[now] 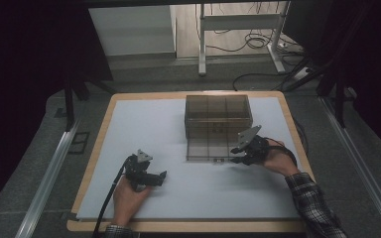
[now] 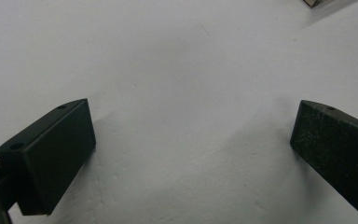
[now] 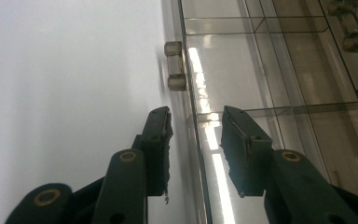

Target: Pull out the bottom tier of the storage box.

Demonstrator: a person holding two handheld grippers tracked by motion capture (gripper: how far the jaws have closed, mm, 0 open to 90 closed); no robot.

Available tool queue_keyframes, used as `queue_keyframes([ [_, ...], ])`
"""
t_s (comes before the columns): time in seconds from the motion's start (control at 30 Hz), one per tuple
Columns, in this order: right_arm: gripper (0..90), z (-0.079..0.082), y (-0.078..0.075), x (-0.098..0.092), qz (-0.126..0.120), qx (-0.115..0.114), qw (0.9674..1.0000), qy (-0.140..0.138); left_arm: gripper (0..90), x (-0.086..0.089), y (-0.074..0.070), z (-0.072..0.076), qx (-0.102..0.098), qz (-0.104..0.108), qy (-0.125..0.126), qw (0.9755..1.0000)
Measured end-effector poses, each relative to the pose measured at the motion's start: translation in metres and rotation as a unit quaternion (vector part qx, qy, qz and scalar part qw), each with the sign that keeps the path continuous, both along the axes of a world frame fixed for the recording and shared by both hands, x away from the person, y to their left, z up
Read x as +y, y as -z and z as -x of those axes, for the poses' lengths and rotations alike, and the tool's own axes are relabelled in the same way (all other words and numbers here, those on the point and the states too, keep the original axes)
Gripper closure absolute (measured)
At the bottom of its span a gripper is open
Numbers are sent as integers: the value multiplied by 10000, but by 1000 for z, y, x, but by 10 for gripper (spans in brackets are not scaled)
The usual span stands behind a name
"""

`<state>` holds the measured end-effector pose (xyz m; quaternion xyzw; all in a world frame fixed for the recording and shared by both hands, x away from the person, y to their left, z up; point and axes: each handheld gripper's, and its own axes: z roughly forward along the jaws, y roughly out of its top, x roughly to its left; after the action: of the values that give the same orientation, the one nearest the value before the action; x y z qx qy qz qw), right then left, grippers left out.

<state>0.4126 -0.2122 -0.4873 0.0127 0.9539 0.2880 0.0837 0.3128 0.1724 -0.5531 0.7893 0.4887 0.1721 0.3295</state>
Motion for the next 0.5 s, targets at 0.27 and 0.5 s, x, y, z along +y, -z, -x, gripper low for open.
queue_keyframes([
  [0.27, 553, 5, -4, 3, -54, -20, 9999, 133, 0, 0, 0, 0, 0, -2, 1, 10000],
  [0.5, 472, 11, -8, 7, -131, -56, 9993, 350, 0, 0, 0, 0, -1, -3, 1, 10000],
])
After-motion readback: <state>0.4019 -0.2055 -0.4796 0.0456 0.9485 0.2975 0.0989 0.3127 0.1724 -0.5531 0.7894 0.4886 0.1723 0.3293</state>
